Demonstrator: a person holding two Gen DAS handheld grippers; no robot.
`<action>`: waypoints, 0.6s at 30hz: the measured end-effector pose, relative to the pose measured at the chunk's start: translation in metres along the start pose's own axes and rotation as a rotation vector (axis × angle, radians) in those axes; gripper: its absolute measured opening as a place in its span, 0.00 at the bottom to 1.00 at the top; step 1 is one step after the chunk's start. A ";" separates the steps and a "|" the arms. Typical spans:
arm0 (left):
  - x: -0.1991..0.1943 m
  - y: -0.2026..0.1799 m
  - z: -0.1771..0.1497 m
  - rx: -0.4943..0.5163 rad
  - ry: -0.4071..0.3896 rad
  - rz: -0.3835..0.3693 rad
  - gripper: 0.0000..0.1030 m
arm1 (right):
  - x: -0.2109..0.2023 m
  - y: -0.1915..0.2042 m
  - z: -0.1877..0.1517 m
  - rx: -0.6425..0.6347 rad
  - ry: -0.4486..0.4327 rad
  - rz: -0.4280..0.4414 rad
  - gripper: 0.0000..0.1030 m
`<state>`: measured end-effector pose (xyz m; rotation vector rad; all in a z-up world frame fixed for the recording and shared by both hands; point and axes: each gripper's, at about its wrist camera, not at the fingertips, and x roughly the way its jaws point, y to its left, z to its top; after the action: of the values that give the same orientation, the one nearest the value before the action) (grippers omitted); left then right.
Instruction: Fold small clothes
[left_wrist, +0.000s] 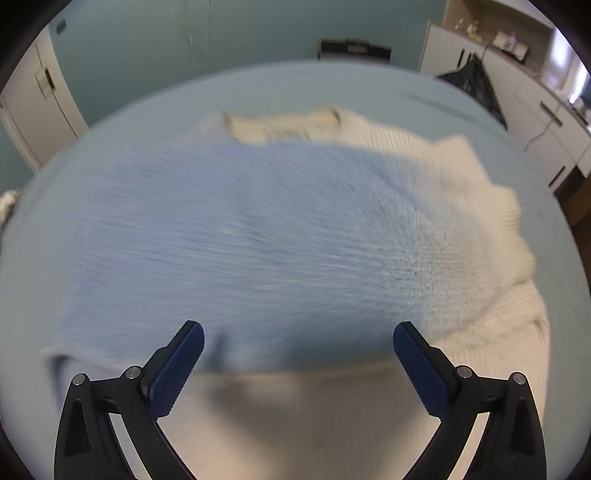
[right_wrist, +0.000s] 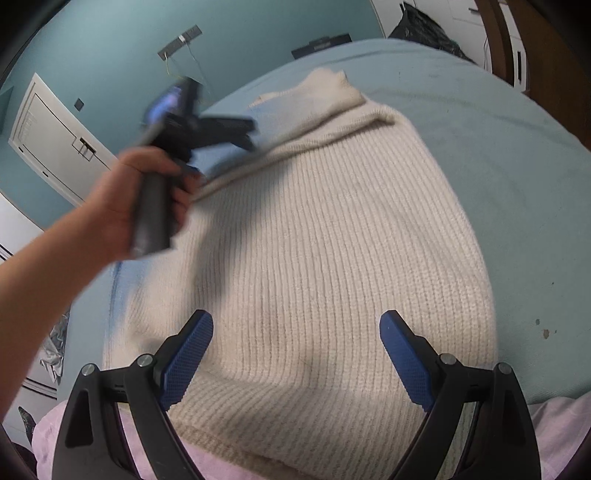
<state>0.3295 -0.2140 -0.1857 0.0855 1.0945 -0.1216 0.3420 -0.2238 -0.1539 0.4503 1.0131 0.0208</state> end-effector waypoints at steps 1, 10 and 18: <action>-0.017 0.006 -0.007 0.018 -0.019 0.006 1.00 | -0.001 0.000 0.000 0.000 -0.004 0.001 0.87; -0.166 0.115 -0.096 0.142 -0.154 0.177 1.00 | -0.018 0.008 -0.005 -0.051 -0.062 -0.035 0.87; -0.198 0.205 -0.184 -0.130 0.032 0.099 1.00 | -0.070 0.010 -0.030 -0.130 -0.151 -0.108 0.87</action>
<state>0.1067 0.0239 -0.0914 0.0249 1.1249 0.0395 0.2819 -0.2202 -0.1064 0.2744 0.8806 -0.0431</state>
